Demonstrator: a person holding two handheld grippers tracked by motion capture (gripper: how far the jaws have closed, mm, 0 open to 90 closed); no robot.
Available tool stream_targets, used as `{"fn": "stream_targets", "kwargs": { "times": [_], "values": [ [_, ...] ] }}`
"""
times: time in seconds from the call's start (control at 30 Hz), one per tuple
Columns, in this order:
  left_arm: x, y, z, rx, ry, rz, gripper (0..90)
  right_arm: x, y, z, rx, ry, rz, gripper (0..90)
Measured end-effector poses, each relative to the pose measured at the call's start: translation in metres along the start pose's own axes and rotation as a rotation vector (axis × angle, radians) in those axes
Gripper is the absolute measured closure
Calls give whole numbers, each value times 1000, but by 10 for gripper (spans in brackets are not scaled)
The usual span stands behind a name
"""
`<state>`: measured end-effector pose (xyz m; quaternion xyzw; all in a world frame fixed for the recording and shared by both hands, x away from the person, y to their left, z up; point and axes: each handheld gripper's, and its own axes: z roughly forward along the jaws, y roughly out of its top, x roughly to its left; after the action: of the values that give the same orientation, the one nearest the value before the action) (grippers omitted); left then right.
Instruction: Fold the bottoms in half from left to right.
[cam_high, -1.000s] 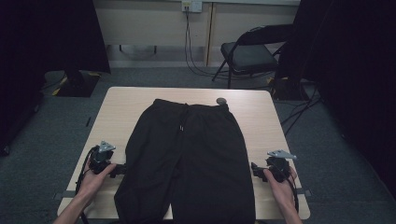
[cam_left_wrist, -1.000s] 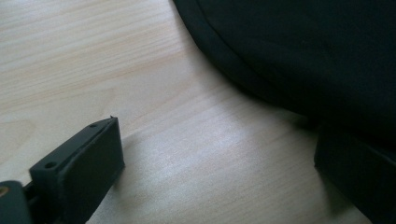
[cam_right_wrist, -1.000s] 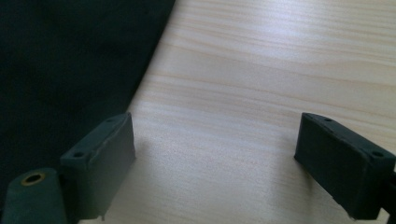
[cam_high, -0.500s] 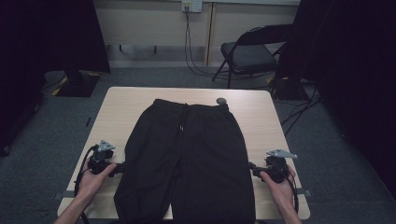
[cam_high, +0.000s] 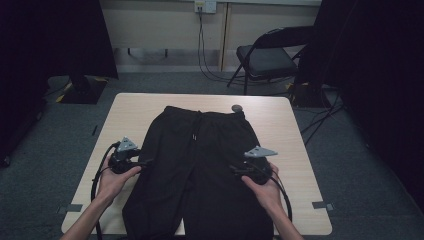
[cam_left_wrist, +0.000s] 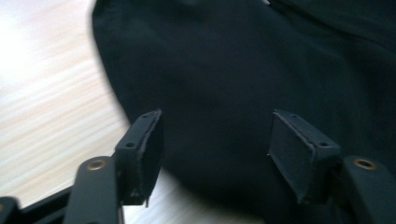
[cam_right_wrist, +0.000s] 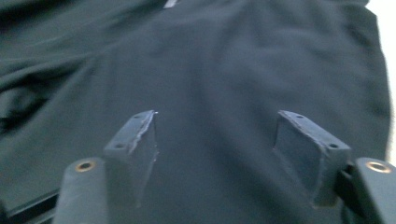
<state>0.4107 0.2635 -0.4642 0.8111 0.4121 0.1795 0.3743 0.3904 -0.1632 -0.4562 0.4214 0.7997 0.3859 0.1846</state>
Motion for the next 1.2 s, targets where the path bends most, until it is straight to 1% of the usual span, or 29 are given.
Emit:
{"fn": "stream_targets", "kwargs": {
  "times": [0.03, 0.07, 0.1, 0.13, 0.17, 0.2, 0.23, 0.27, 0.3, 0.33, 0.37, 0.43, 0.47, 0.5, 0.53, 0.6, 0.7, 0.83, 0.87, 0.9, 0.93, 0.97, 1.0, 1.03, 1.07, 1.1, 1.13, 1.17, 1.2],
  "values": [
    [0, 0, 0, 0, 0, 0, 366, 0, 0, 0, 0, 0, 0, 307],
    [-2, 1, 2, 19, -21, 14, 368, 12, 2, 15, 37, 38, -20, 315],
    [-2, 1, 2, 19, -21, 14, 368, 12, 2, 15, 37, 38, -20, 315],
    [-5, 0, 1, 25, -34, 54, 368, 20, -2, 26, 70, 50, -41, 318],
    [-6, -3, 2, 39, -38, 57, 368, 22, -3, 29, 82, 53, -56, 316],
    [-6, -6, 4, 52, -45, 49, 368, 24, -6, 32, 96, 58, -68, 314],
    [-6, -6, 4, 52, -45, 49, 372, 24, -6, 32, 96, 58, -68, 314],
    [-6, -14, 10, 104, -60, 70, 374, 25, -11, 35, 124, 57, -79, 302],
    [-6, -14, 10, 104, -60, 70, 375, 25, -11, 35, 124, 57, -79, 302],
    [-8, -18, 14, 135, -63, 86, 367, 24, -15, 36, 140, 40, -86, 292],
    [-8, -20, 14, 117, -70, 80, 367, 24, -15, 36, 140, 40, -86, 292],
    [-11, -20, 14, 126, -72, 88, 367, 23, -18, 36, 125, 34, -82, 288],
    [-13, -21, 13, 119, -63, 85, 369, 23, -20, 35, 119, 34, -86, 288],
    [-13, -21, 13, 119, -63, 85, 370, 23, -20, 35, 119, 34, -86, 288],
    [-17, -24, 12, 108, -67, 83, 370, 22, -20, 35, 121, 37, -87, 289],
    [-22, -26, 10, 107, -73, 89, 370, 18, -24, 32, 108, 46, -96, 289],
    [-34, -26, 7, 127, -106, 122, 370, 10, -29, 25, 108, 43, -91, 289],
    [-50, -29, 5, 124, -144, 150, 365, -1, -39, 14, 99, 35, -85, 289],
    [-58, -31, 2, 130, -165, 167, 357, -4, -43, 8, 102, 34, -83, 289],
    [-58, -31, 2, 130, -165, 167, 354, -4, -43, 8, 102, 34, -83, 289],
    [-68, -32, 0, 144, -188, 193, 353, -5, -47, 2, 110, 35, -87, 289],
    [-68, -32, 0, 144, -188, 193, 352, -5, -47, 2, 110, 35, -87, 289],
    [-74, -33, -1, 140, -195, 195, 350, -6, -51, -4, 118, 37, -87, 289],
    [-74, -33, -1, 140, -195, 195, 334, -7, -52, -7, 126, 37, -89, 289],
    [-81, -34, -3, 147, -206, 201, 330, -7, -54, -10, 130, 35, -89, 289],
    [-81, -34, -3, 147, -206, 201, 330, -7, -54, -10, 130, 35, -89, 289],
    [-89, -35, -4, 148, -248, 204, 330, -9, -57, -15, 135, 31, -85, 289],
    [-89, -35, -4, 148, -248, 204, 330, -9, -57, -15, 135, 31, -85, 289],
    [-93, -35, -4, 152, -267, 207, 330, -9, -58, -17, 144, 27, -83, 289]
  ]
}}
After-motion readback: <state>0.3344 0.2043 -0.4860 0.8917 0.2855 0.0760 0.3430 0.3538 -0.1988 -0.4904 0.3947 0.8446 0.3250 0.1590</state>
